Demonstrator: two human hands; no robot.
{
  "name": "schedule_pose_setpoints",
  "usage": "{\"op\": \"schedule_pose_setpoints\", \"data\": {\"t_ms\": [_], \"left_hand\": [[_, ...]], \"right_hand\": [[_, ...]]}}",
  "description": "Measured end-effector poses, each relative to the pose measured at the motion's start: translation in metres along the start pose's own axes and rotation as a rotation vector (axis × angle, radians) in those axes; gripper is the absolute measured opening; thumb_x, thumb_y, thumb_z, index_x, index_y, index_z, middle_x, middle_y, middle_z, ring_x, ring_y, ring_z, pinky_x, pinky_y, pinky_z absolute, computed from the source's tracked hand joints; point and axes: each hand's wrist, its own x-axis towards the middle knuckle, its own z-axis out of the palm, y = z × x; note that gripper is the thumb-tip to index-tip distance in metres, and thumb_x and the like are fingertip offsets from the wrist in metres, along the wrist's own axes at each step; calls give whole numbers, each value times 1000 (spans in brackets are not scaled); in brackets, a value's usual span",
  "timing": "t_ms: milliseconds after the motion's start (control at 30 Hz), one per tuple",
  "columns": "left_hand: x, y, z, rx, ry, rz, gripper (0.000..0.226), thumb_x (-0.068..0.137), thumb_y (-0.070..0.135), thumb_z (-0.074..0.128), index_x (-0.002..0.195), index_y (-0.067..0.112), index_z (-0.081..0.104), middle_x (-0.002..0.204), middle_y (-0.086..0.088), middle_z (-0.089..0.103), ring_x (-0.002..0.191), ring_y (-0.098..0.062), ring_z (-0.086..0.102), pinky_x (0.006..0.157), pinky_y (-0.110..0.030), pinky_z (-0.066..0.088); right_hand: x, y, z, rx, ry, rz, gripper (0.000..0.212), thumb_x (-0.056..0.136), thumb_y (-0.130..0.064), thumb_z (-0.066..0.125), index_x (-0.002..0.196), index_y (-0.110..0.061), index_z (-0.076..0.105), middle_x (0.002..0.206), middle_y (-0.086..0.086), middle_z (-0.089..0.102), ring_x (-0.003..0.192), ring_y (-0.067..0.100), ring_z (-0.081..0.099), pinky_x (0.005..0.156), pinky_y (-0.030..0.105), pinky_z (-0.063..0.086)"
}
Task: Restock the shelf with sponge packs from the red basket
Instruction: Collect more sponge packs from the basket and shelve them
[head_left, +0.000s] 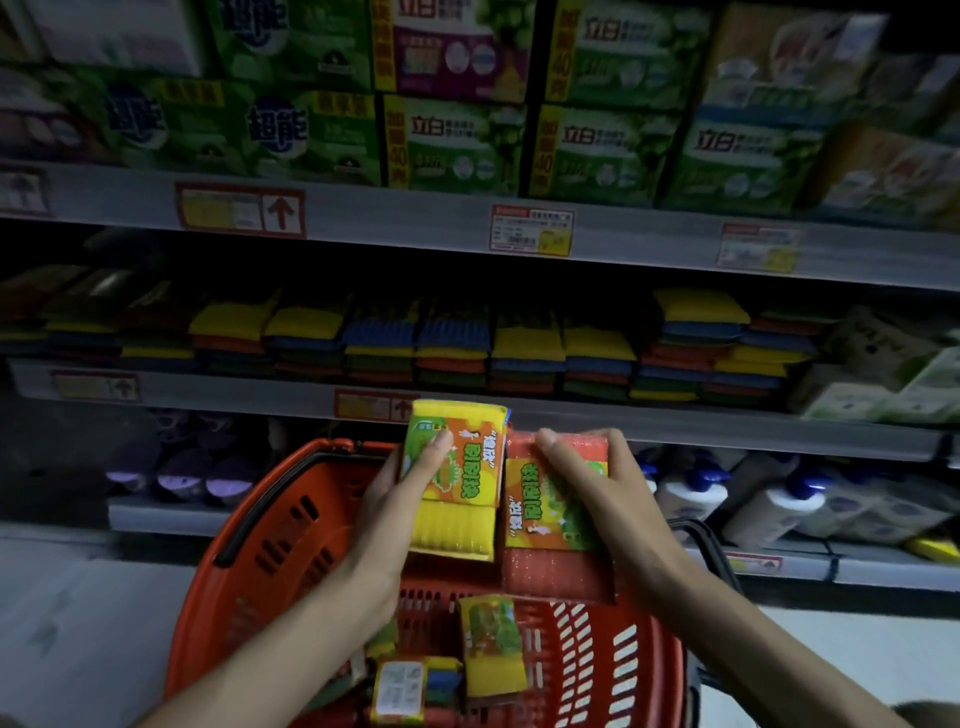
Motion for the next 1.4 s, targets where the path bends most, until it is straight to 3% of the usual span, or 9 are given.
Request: {"op": "schedule_pose_setpoints", "data": {"t_ms": [233, 333, 533, 633, 800, 967, 1100, 1233, 1400], "left_hand": [[12, 15, 19, -91, 75, 39, 71, 61, 83, 74, 122, 47, 67, 118, 10, 75, 115, -18, 68, 108, -51, 46], [20, 24, 28, -98, 38, 30, 82, 56, 84, 76, 127, 42, 66, 122, 6, 74, 117, -23, 67, 108, -53, 45], [25, 39, 41, -91, -21, 29, 44, 81, 55, 71, 117, 30, 73, 111, -3, 78, 109, -30, 72, 107, -57, 48], [25, 44, 46, -131, 4, 16, 66, 68, 59, 79, 125, 27, 68, 113, -4, 78, 106, -30, 73, 105, -57, 50], [26, 47, 64, -215, 90, 41, 84, 61, 51, 90, 131, 15, 61, 112, -12, 77, 100, -33, 75, 88, -64, 57], [28, 53, 82, -276, 95, 44, 57, 80, 42, 82, 126, 14, 62, 112, -14, 76, 101, -32, 75, 87, -58, 60], [32, 61, 94, -270, 67, 63, 39, 87, 30, 78, 120, 14, 64, 116, -18, 73, 106, -33, 72, 93, -55, 58], [41, 65, 110, -250, 13, 59, 36, 89, 25, 70, 122, 14, 67, 118, -18, 70, 112, -33, 68, 91, -48, 57], [52, 65, 129, -153, -6, 57, 17, 94, 23, 63, 109, 16, 70, 111, -10, 70, 106, -23, 66, 94, -39, 55]], "right_hand": [[2, -16, -21, -225, -9, -210, 32, 88, -46, 73, 117, -48, 59, 103, -7, 70, 87, 15, 76, 74, 40, 65], [-3, -23, -30, -195, -75, -223, 30, 82, -57, 74, 109, -48, 67, 99, -12, 75, 86, 17, 78, 80, 45, 64], [-14, -34, -48, -147, -131, -244, 34, 80, -49, 75, 114, -48, 70, 102, -13, 76, 86, 18, 78, 78, 38, 65], [-18, -36, -63, -154, -133, -238, 39, 84, -46, 75, 122, -47, 67, 113, -1, 72, 87, 18, 78, 74, 32, 64], [-23, -33, -66, -244, -294, -228, 62, 78, -54, 78, 134, -59, 55, 127, -14, 63, 100, 14, 75, 86, 34, 62], [-28, -29, -53, -142, -323, -291, 76, 81, -35, 82, 144, -56, 46, 139, -17, 59, 106, 15, 74, 97, 40, 59], [-26, -27, -56, -186, -268, -323, 84, 78, -48, 84, 143, -68, 35, 150, -17, 47, 122, 6, 65, 102, 40, 55], [-17, -29, -62, -111, -235, -322, 84, 77, -46, 84, 141, -71, 35, 138, -33, 54, 112, 4, 70, 97, 37, 59], [3, -29, -71, -103, -176, -327, 87, 78, -52, 83, 144, -70, 30, 152, -21, 43, 120, 5, 65, 97, 35, 58]]}}
